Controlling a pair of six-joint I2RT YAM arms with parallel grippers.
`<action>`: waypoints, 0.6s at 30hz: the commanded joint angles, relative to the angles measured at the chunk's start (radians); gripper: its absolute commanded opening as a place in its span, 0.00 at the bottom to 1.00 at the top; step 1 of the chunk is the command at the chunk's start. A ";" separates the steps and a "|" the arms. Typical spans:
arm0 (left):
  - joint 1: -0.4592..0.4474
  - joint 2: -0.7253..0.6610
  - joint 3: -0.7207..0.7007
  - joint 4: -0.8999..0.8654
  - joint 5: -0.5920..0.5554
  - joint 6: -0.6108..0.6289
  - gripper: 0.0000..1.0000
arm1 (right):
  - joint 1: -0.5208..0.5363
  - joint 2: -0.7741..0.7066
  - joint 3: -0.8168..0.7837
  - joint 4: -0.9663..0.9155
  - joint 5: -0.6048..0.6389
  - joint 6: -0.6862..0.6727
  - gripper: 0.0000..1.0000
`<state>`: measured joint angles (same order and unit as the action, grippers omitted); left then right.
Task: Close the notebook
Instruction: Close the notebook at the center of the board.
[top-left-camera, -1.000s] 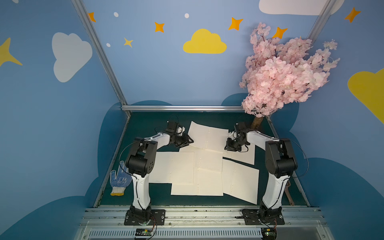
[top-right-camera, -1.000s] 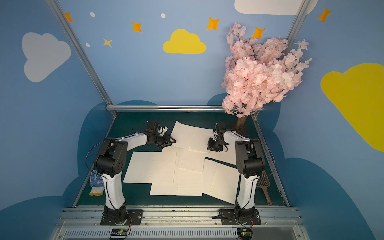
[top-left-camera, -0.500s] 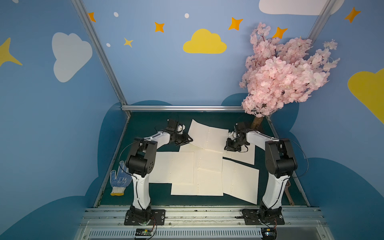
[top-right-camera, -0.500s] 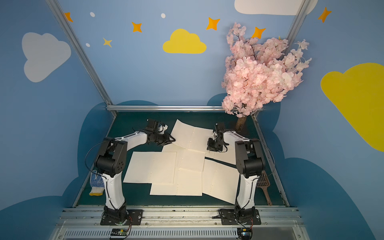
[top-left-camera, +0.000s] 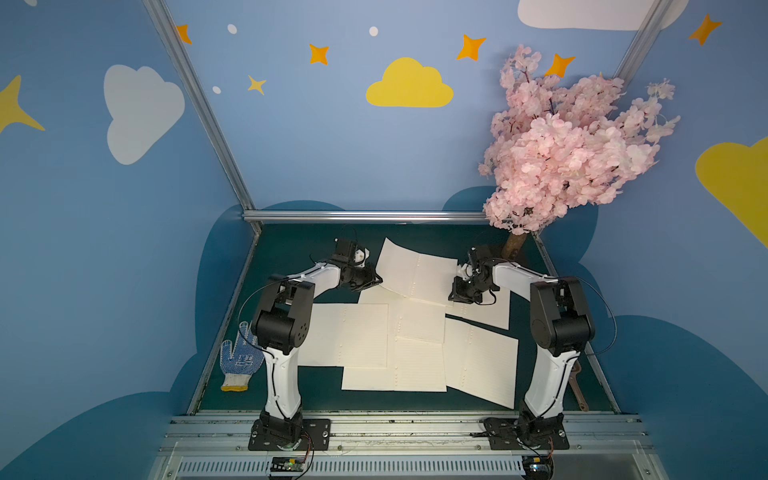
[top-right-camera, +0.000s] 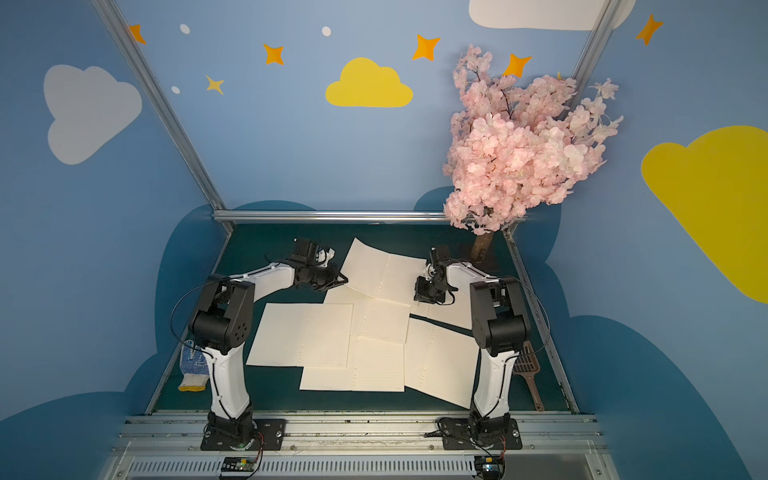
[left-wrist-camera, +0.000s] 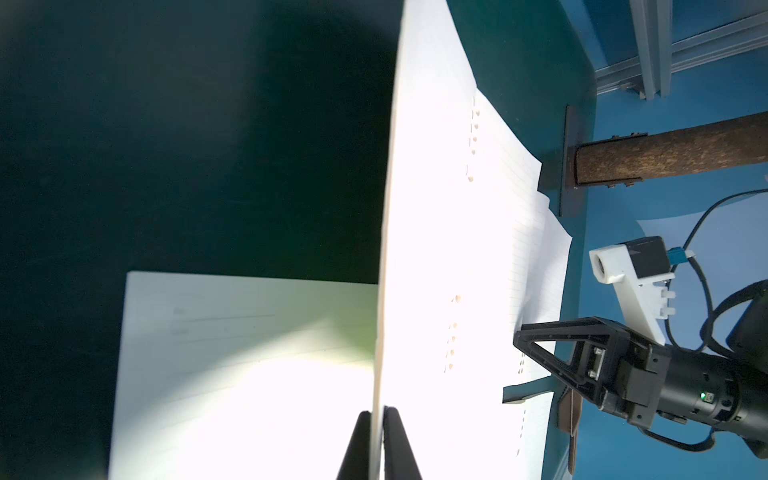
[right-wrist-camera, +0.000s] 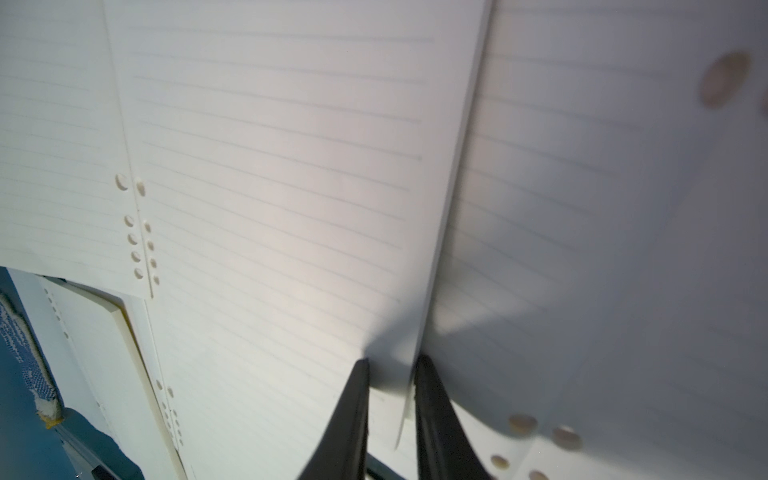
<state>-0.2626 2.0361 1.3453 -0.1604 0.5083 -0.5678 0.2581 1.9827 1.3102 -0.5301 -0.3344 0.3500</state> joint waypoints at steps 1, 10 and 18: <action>-0.001 -0.045 -0.015 0.018 -0.018 0.001 0.07 | 0.006 -0.031 -0.018 -0.016 0.003 -0.016 0.20; 0.000 -0.120 -0.062 0.015 -0.101 0.003 0.05 | 0.006 -0.056 -0.011 -0.030 0.005 -0.018 0.20; 0.009 -0.175 -0.103 0.009 -0.129 0.008 0.04 | 0.008 -0.068 -0.004 -0.039 0.005 -0.020 0.20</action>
<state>-0.2607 1.8946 1.2564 -0.1547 0.4007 -0.5694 0.2596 1.9602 1.3079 -0.5411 -0.3336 0.3389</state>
